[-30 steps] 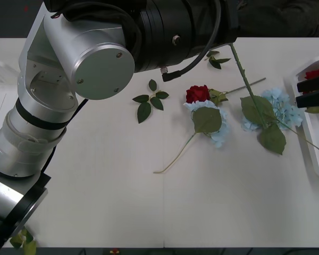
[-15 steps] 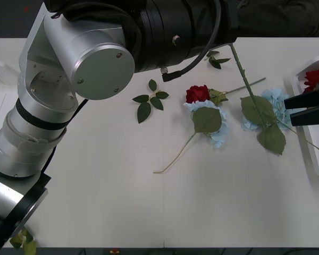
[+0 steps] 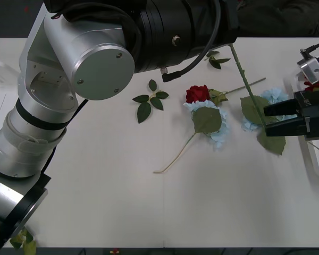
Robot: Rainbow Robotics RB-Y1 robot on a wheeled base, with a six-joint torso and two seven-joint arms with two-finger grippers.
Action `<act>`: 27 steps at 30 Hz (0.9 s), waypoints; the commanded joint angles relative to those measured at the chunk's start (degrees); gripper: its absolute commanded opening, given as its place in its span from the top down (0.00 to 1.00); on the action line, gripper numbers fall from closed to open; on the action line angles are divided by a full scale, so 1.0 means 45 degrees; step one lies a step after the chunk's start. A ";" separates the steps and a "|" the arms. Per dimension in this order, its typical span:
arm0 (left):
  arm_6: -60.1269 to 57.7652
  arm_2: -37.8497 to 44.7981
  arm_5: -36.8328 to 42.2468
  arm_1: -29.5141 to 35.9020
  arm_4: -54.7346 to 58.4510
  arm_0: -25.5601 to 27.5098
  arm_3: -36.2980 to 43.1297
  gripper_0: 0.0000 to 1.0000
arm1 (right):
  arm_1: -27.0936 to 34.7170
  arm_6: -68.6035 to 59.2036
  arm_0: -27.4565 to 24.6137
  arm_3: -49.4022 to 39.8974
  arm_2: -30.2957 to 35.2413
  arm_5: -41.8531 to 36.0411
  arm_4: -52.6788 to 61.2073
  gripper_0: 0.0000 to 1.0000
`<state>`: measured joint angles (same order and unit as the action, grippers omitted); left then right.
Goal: Place the red flowers into the right box and the blue flowers into the left box. If a person shows an open palm, hand one flower to the person first, then continue sorting.
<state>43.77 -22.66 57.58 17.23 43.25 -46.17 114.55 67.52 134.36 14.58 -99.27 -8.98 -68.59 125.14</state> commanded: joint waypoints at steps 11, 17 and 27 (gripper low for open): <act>0.0468 -0.0180 -0.0217 -0.0333 0.0038 0.0065 0.0169 1.00 | -0.1313 -0.0972 0.0061 -0.1592 -0.0015 0.1200 -0.1266 0.22; 0.0468 -0.0180 -0.0217 -0.0333 0.0038 0.0065 0.0169 1.00 | -0.1313 -0.1167 0.0393 -0.1768 -0.0816 0.2040 -0.1266 0.75; 0.0468 -0.0180 -0.0217 -0.0333 0.0038 0.0065 0.0169 1.00 | -0.1313 -0.1558 0.0608 -0.1748 -0.1011 0.2313 -0.1403 1.00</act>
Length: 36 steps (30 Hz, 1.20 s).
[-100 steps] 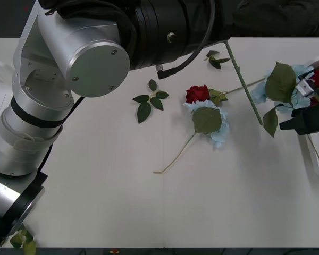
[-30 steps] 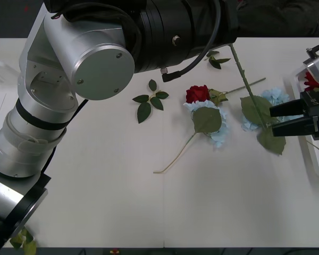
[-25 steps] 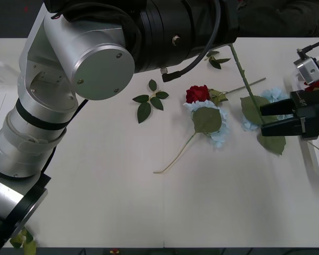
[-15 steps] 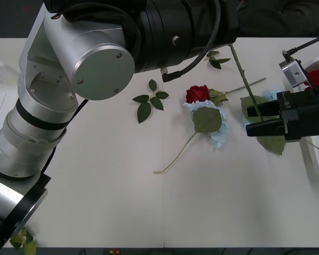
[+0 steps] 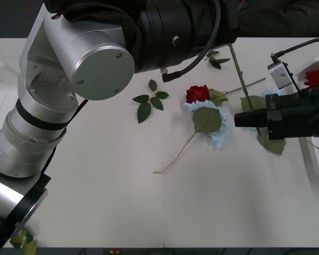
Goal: Place the red flowers into the right box and the blue flowers into the left box. If a person shows an open palm, hand one flower to the person first, then continue sorting.
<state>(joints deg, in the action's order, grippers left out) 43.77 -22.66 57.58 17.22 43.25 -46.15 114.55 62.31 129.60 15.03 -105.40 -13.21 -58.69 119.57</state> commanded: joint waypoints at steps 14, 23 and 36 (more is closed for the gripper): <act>0.0468 -0.0180 -0.0216 -0.0331 0.0038 0.0060 0.0170 0.00 | -0.0156 -0.0890 0.0742 -0.0387 -0.0053 0.0131 -0.0281 1.00; 0.0468 -0.0180 -0.0216 -0.0331 0.0038 0.0060 0.0170 0.00 | 0.0176 -0.1320 0.0977 -0.0075 -0.0073 0.0033 -0.0301 1.00; 0.0468 -0.0180 -0.0216 -0.0331 0.0038 0.0060 0.0170 0.00 | 0.2930 -0.3468 0.1660 0.2308 0.0201 -0.1685 -0.1726 1.00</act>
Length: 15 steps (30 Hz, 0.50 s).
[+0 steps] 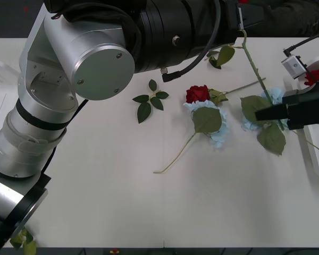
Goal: Place the red flowers into the right box and the blue flowers into the left box. If a person shows an open palm, hand one flower to the person first, then continue sorting.
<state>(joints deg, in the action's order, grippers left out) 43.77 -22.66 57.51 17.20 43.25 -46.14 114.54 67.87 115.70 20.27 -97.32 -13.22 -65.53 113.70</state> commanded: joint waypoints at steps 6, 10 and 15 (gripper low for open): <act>0.0370 0.0035 -0.0631 0.0240 -0.0060 0.0410 -0.0024 0.00 | 0.3258 -0.0438 0.0359 0.2055 0.0321 -0.0575 -0.0638 1.00; 0.0507 0.0016 0.0189 0.0650 0.0135 0.0625 0.0113 0.00 | 0.4254 -0.0320 0.0301 0.3501 0.0321 -0.0770 -0.1575 1.00; 0.1601 0.0035 0.2299 0.1021 0.0174 0.0644 0.0211 0.00 | 0.4743 -0.0203 0.0301 0.5044 0.0321 -0.0770 -0.2845 1.00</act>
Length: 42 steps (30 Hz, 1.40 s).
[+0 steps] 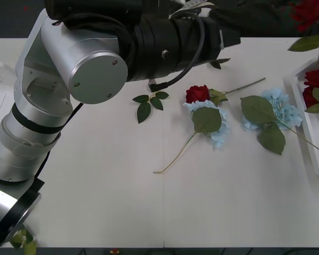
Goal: Place the red flowers into the right box and the blue flowers into the left box. If a person shows an open palm, hand one flower to the person first, then continue sorting.
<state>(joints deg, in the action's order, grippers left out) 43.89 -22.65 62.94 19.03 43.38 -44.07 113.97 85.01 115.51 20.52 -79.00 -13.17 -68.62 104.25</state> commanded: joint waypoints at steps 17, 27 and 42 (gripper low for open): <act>0.5931 0.1693 0.2479 0.2823 0.0633 0.2098 0.0922 0.00 | -0.0669 0.0426 -0.0282 0.4430 0.0466 0.0484 -0.5569 1.00; 1.0052 0.4838 0.1834 0.4659 0.5574 0.4735 0.1235 0.00 | -0.2349 0.0289 -0.0263 0.5289 0.0857 0.1226 -0.8498 1.00; 2.2806 0.5091 0.0975 0.8760 1.7098 0.7294 -0.3023 0.00 | -0.3052 0.0152 -0.0263 0.5563 0.1111 0.1871 -1.0080 0.82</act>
<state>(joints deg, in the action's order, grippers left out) 137.71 2.92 68.35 50.46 114.51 -12.82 102.21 71.53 115.54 19.50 -54.45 -9.76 -60.75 59.57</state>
